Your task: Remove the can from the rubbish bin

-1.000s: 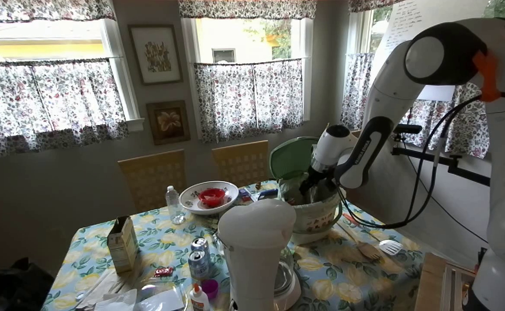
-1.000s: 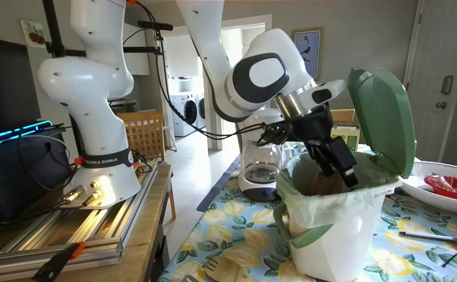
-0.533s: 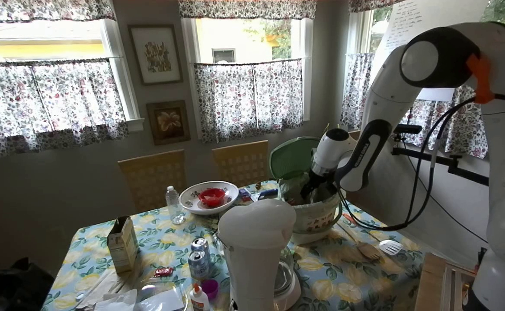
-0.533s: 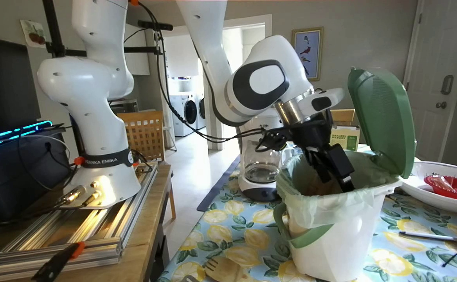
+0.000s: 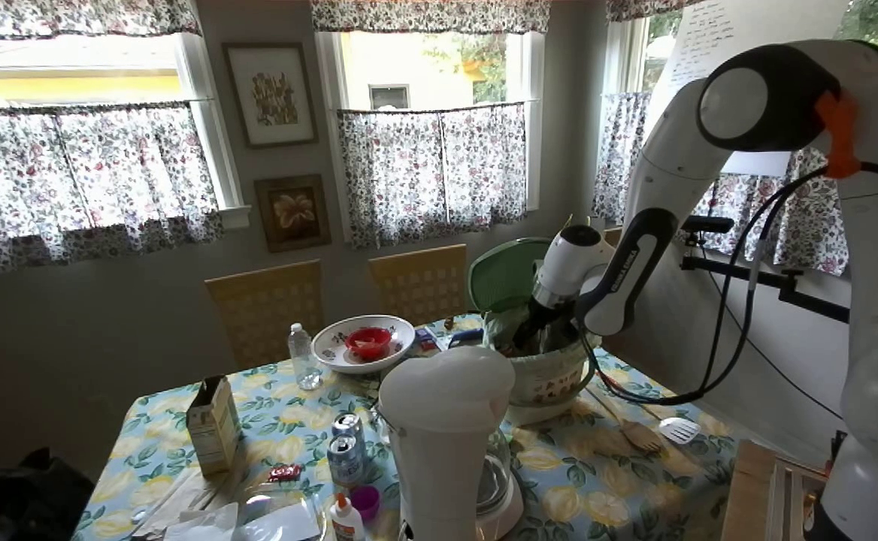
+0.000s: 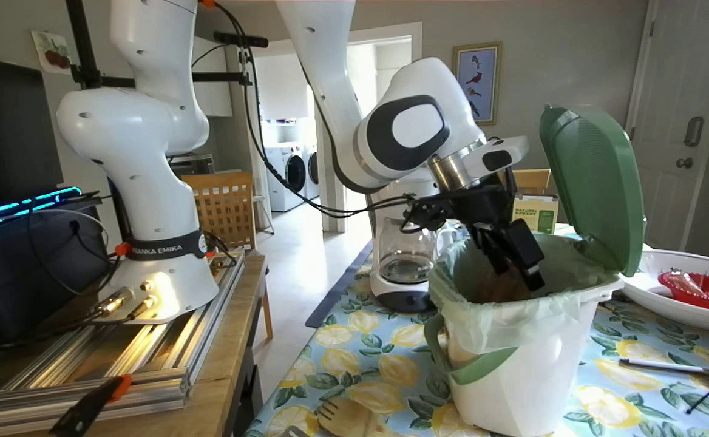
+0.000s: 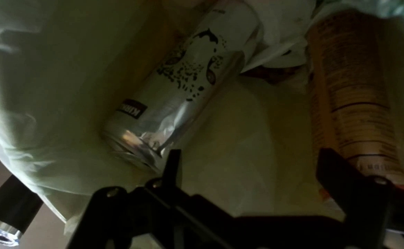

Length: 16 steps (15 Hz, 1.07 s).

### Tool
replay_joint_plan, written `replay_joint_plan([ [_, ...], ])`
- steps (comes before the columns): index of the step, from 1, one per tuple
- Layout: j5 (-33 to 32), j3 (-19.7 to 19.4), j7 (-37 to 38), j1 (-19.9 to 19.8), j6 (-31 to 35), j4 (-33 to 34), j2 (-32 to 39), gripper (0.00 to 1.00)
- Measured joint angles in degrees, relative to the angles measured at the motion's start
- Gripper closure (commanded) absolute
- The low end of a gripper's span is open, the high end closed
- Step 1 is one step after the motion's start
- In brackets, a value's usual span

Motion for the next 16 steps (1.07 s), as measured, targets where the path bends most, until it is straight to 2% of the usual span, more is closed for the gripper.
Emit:
replay_joint_plan([
  [8, -0.1, -2.1, 0.0, -0.2, 0.0, 2.3, -0.2, 0.0],
  [16, -0.1, -1.1, 0.0, -1.5, 0.0, 2.4, 1.4, 0.0],
])
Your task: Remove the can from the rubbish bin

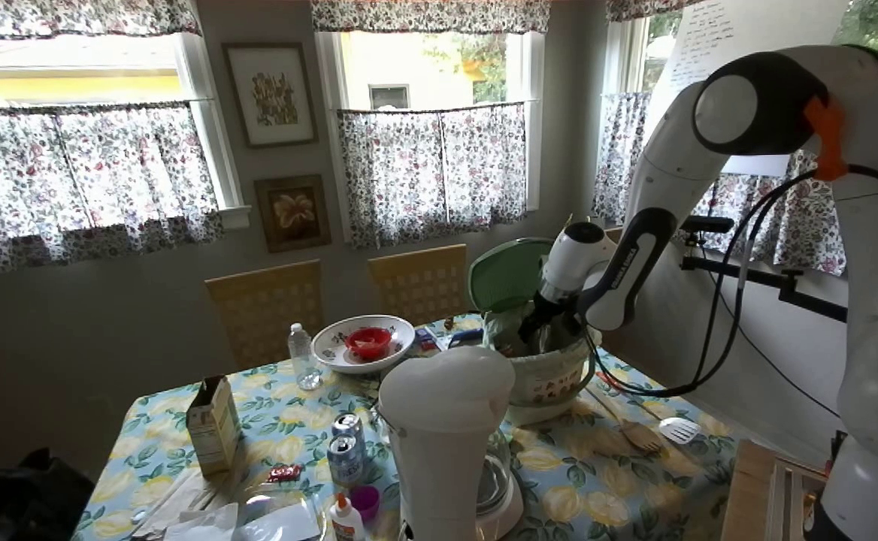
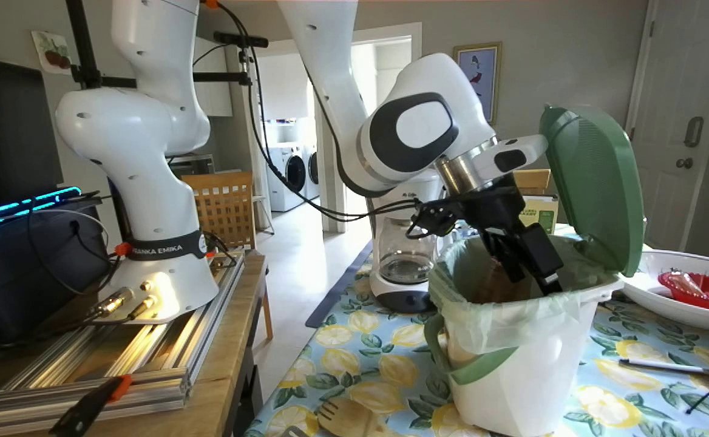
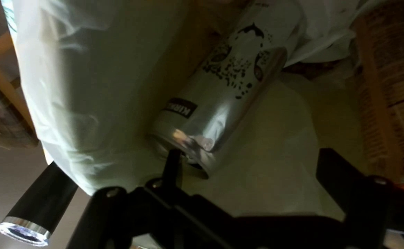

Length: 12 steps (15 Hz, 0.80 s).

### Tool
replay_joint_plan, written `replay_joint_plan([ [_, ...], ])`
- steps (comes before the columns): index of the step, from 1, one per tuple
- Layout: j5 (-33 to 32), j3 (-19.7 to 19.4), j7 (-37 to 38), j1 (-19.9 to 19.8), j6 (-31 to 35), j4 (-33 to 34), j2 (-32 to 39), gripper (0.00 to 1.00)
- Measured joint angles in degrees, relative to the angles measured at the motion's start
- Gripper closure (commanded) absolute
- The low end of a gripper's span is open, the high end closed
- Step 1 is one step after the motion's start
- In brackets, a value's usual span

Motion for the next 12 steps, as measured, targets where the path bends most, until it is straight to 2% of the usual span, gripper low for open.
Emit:
replay_joint_plan([
  [1, 0.0, 0.4, 0.0, -0.3, 0.0, 0.0, 0.1, 0.0],
  [2, 2.7, 0.5, -1.5, -0.1, 0.0, -0.3, 0.1, 0.0],
  [8, 23.5, 3.1, -15.6, 1.9, -0.2, -2.2, 0.0, 0.0],
  [12, 30.9, 5.4, -19.3, 2.0, -1.8, -2.7, -0.8, 0.0],
])
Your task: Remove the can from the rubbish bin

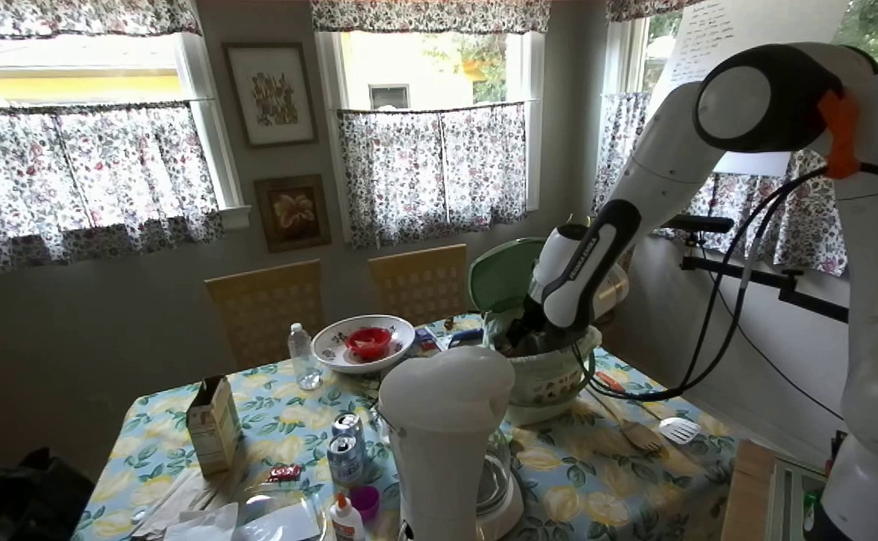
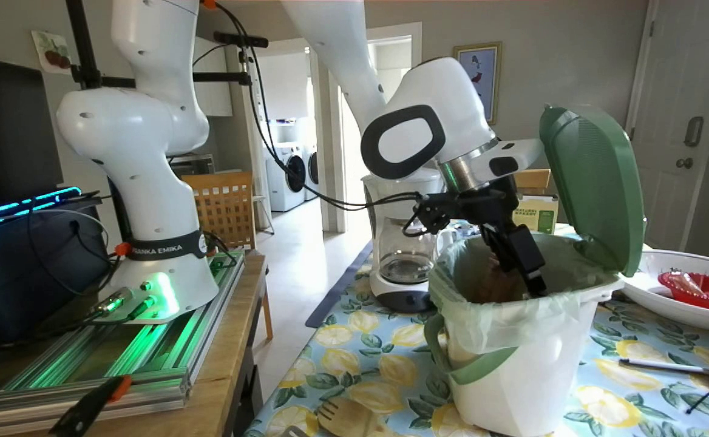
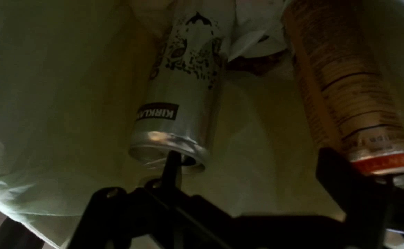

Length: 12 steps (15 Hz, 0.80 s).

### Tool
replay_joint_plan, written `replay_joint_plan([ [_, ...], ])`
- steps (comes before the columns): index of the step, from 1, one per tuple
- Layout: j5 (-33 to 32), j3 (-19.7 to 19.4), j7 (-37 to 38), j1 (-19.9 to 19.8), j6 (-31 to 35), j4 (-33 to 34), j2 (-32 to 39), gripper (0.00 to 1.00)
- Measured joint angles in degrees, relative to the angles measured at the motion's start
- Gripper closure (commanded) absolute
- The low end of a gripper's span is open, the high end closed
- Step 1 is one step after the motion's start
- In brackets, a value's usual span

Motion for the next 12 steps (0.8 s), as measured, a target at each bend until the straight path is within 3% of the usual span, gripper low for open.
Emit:
replay_joint_plan([
  [3, 2.6, -0.8, -0.7, 1.4, -2.5, -0.2, -1.2, 0.0],
  [12, 2.7, -11.7, 0.0, 11.4, -12.7, -0.4, -5.7, 0.0],
])
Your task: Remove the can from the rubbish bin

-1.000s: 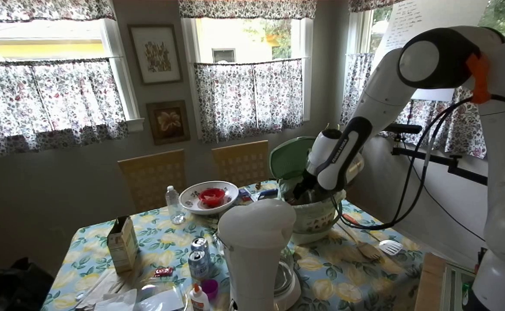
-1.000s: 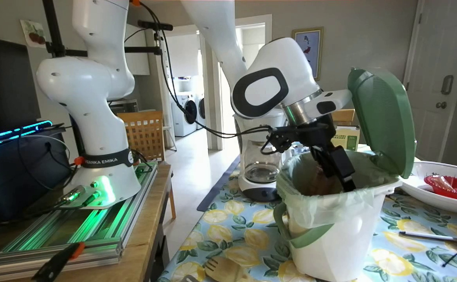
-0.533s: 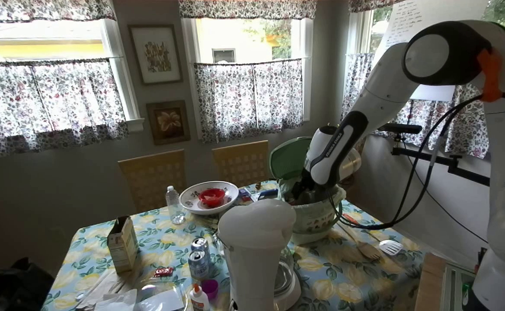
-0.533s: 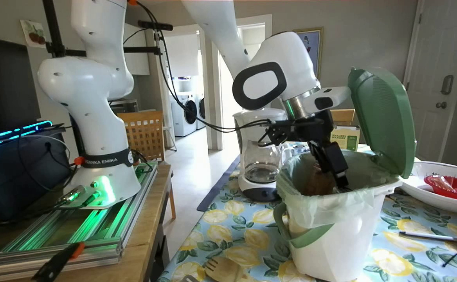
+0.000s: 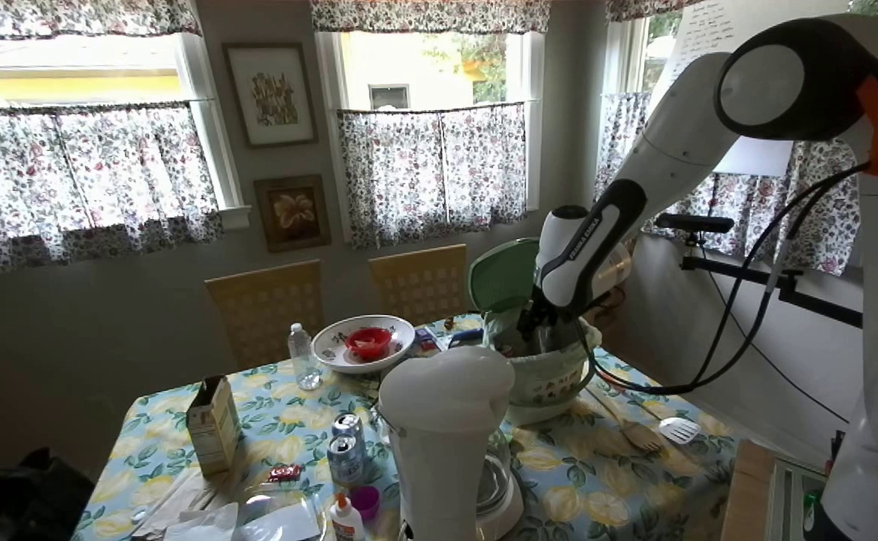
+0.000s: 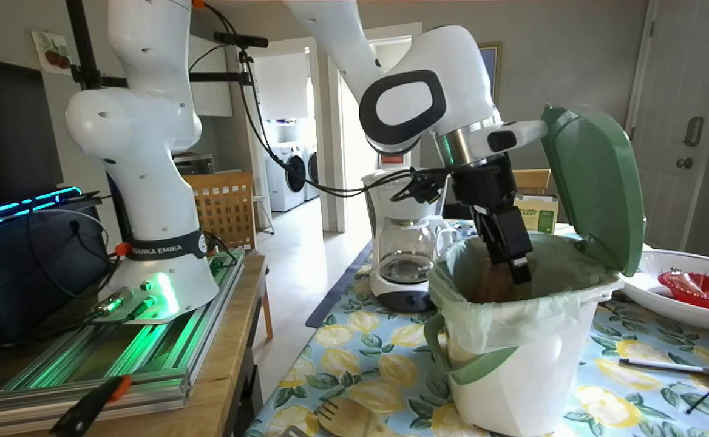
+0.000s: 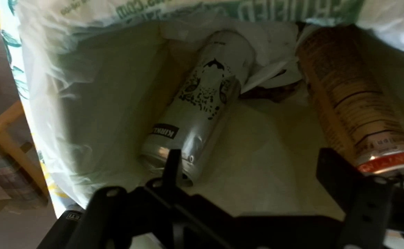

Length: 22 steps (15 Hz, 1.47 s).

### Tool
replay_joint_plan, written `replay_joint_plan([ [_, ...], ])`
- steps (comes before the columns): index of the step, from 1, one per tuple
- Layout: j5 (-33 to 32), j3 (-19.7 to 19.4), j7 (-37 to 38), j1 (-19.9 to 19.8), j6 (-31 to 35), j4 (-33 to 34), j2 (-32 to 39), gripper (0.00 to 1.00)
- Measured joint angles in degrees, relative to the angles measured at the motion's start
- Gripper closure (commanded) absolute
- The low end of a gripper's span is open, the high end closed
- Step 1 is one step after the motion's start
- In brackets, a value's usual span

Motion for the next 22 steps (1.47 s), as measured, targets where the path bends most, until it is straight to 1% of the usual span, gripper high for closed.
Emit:
replay_joint_plan([
  [2, -0.3, -1.4, 0.6, 1.5, -0.2, 0.0, -0.2, 0.0],
  [5, -2.4, -4.0, 1.8, 3.4, 0.1, 0.0, -0.4, 0.0],
  [7, -3.1, -4.9, 1.8, 3.6, 0.6, 0.0, -0.4, 0.0],
  [10, -3.0, -4.5, 0.8, 2.7, 2.4, -0.4, -0.2, 0.0],
  [12, -1.7, -2.5, -0.9, 1.1, 4.8, -1.5, -0.1, 0.0],
  [13, -0.5, -0.9, -2.2, -0.1, 6.1, -2.1, 0.0, 0.0],
  [15, 2.0, 3.9, -5.3, -3.9, 8.5, -3.1, 0.6, 0.0],
  [18, 2.7, 9.3, -7.6, -9.1, 11.2, -3.5, 1.4, 0.0],
  [20, 2.7, 11.7, -8.2, -11.9, 12.5, -3.5, 1.6, 0.0],
  [22, 2.7, 13.1, -8.5, -13.9, 13.1, -3.5, 1.6, 0.0],
])
